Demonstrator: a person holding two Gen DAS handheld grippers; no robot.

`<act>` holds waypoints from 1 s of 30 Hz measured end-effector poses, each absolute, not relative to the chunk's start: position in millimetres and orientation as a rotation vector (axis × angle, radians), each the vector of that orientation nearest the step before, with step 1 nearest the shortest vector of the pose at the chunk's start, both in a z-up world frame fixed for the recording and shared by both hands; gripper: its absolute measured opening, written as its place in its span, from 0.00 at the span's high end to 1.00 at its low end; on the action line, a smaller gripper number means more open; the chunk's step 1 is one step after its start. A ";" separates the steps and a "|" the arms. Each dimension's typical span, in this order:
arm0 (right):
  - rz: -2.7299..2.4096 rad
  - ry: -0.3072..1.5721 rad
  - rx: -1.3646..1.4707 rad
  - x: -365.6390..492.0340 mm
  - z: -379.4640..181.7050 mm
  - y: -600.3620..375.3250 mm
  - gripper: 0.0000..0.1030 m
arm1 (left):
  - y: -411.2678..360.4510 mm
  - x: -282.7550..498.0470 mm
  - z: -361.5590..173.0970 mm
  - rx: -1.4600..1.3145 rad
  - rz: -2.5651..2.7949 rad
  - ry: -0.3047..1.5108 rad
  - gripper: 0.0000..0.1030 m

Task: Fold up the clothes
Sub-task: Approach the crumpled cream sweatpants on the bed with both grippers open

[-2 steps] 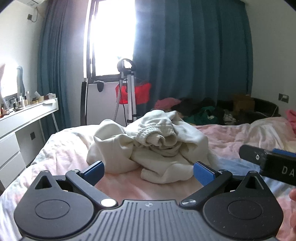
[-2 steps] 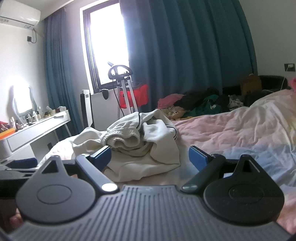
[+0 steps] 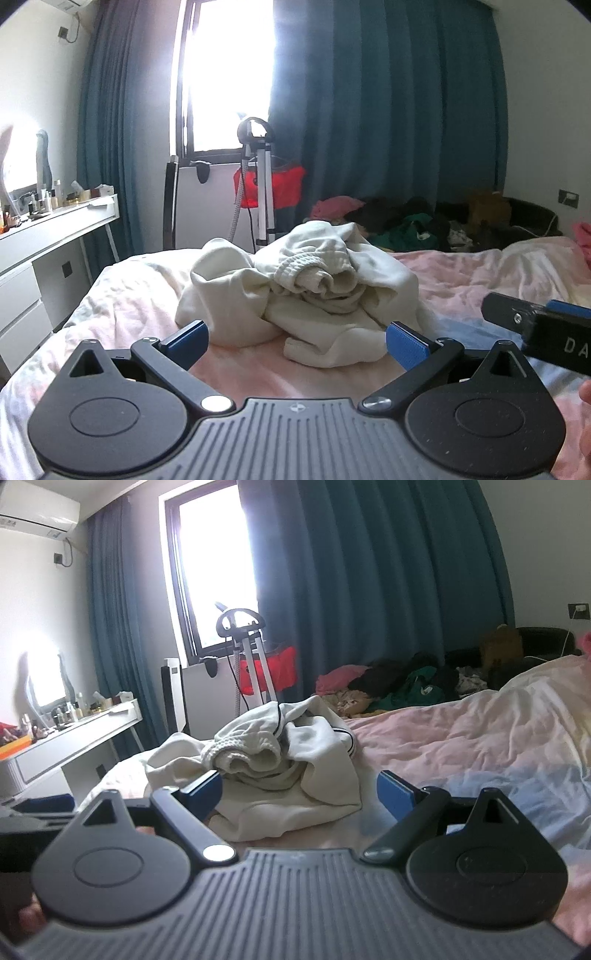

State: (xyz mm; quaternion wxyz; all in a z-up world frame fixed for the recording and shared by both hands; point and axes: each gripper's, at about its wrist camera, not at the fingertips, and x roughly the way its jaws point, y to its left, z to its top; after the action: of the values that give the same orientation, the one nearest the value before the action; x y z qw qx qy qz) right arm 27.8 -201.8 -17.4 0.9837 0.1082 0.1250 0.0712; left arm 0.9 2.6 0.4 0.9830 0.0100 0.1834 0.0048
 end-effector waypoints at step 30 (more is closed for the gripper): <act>0.167 0.241 0.198 16.0 -3.5 -206.9 0.54 | 27.1 7.1 -5.0 -0.051 0.079 0.321 0.00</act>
State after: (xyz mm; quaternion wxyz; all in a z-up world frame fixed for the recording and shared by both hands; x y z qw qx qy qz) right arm 16.0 -206.9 -3.5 0.9844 0.0982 0.1201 0.0832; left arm 7.1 27.1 -5.0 0.9861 -0.0252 0.1597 0.0391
